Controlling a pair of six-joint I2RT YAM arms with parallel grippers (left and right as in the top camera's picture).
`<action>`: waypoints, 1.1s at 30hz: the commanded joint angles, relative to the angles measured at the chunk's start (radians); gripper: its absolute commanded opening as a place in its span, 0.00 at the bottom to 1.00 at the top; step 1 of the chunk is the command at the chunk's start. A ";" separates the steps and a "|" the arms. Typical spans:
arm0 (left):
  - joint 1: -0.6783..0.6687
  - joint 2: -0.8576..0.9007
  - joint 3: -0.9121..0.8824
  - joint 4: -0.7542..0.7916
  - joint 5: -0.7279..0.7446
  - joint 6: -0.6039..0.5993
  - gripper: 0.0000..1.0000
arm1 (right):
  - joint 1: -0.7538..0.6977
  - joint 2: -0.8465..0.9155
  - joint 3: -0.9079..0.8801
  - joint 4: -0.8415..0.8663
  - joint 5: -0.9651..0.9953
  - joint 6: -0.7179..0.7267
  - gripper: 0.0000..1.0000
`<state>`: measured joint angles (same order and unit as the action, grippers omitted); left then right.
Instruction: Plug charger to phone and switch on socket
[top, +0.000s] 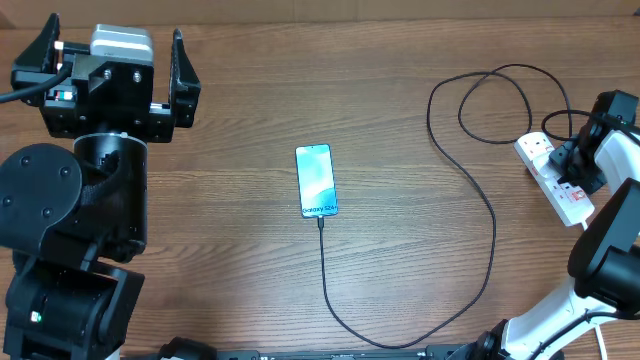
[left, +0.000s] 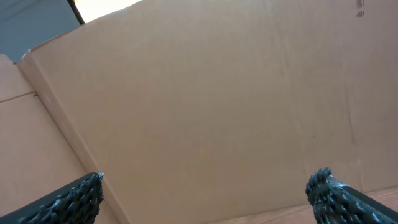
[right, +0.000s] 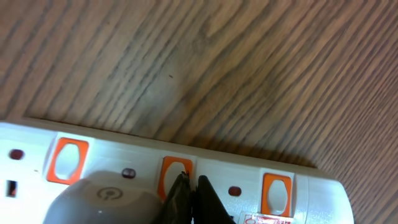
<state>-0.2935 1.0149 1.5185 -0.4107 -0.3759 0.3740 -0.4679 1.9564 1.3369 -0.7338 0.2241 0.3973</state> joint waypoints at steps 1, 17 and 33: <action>0.005 -0.003 -0.012 -0.005 -0.009 0.015 1.00 | 0.001 -0.007 0.011 0.016 -0.010 -0.006 0.04; 0.005 -0.004 -0.013 -0.005 -0.008 0.015 1.00 | 0.002 -0.002 0.011 0.030 -0.148 -0.063 0.04; 0.005 -0.004 -0.013 -0.004 -0.008 0.015 0.99 | 0.002 -0.002 0.011 -0.003 -0.182 -0.062 0.04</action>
<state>-0.2935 1.0153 1.5116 -0.4191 -0.3759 0.3740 -0.4839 1.9560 1.3373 -0.7284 0.1440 0.3397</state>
